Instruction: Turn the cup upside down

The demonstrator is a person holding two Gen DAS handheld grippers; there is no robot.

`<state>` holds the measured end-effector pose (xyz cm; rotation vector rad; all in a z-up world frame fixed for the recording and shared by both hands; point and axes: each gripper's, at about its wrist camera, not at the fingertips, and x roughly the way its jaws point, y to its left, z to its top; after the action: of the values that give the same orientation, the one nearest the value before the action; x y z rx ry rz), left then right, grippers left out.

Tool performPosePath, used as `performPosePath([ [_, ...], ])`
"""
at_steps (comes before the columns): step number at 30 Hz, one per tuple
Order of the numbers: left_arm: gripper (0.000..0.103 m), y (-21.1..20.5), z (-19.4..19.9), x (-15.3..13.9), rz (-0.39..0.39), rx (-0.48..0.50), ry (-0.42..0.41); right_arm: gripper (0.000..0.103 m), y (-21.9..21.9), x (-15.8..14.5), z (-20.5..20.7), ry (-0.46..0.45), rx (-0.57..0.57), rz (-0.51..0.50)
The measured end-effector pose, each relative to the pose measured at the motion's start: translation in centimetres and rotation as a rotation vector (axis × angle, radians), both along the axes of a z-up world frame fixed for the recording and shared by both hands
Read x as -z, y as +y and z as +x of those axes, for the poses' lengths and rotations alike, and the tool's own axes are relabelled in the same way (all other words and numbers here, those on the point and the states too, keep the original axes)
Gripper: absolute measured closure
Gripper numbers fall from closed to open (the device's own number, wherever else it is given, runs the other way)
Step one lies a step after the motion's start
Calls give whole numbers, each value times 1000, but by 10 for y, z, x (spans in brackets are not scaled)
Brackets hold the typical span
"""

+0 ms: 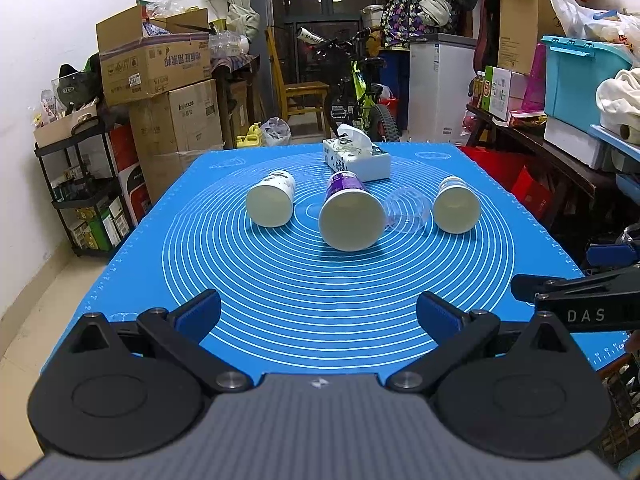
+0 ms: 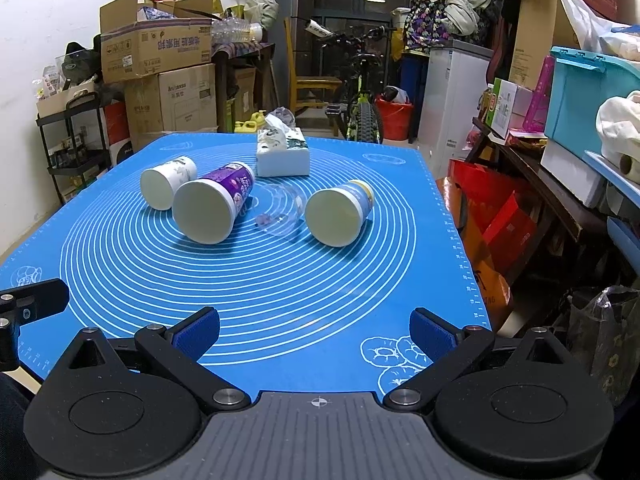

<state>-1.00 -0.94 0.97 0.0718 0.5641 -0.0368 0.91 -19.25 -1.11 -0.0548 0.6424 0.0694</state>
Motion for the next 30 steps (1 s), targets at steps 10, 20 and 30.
performPosePath([
  [10,1,0,-1,0,1,-3,0,3,-1,1,0,1,1,2],
  [20,1,1,-1,0,-9,1,6,3,-1,2,0,1,0,4],
  [30,1,0,0,1,2,2,4,3,-2,2,0,2,1,4],
])
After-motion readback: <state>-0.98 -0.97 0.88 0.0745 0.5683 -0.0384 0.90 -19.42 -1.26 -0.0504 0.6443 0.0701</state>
